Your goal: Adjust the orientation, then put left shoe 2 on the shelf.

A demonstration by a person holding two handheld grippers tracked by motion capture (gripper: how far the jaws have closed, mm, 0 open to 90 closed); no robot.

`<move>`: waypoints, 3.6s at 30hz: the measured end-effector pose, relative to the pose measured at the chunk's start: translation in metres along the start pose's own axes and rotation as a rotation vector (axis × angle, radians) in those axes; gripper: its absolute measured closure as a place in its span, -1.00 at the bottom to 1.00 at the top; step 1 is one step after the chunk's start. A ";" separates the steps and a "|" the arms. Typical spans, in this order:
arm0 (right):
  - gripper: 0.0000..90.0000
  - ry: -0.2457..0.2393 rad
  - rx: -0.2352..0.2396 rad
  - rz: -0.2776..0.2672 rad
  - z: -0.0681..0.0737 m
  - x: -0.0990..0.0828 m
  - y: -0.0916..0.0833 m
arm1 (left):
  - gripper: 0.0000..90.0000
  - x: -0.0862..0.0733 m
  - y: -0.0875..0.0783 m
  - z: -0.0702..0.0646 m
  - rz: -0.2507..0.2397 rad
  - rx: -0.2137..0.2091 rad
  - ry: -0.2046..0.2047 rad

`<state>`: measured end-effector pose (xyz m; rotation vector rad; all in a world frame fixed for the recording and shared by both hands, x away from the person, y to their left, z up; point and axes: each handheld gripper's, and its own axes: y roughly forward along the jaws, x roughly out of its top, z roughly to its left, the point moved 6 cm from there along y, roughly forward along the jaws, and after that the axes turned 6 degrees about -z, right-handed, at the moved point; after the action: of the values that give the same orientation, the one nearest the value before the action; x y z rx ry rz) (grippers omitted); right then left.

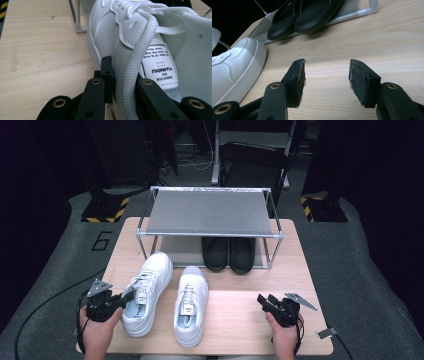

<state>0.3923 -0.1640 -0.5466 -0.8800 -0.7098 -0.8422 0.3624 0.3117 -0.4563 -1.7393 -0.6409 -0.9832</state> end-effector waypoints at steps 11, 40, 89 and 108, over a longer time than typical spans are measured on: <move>0.03 0.001 -0.006 -0.004 -0.001 0.001 0.000 | 0.81 0.016 -0.005 -0.004 -0.001 0.013 0.000; 0.03 -0.001 -0.006 0.002 -0.002 0.000 0.000 | 0.81 0.052 -0.037 -0.011 -0.065 0.020 0.033; 0.03 0.000 -0.013 0.006 -0.005 -0.002 0.001 | 0.81 0.110 -0.032 -0.009 -0.140 -0.005 0.049; 0.03 0.010 -0.018 0.008 -0.006 -0.003 0.002 | 0.81 0.149 0.012 0.003 -0.138 0.004 0.027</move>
<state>0.3938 -0.1670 -0.5530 -0.8934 -0.6903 -0.8468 0.4517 0.3064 -0.3360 -1.6936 -0.7534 -1.0978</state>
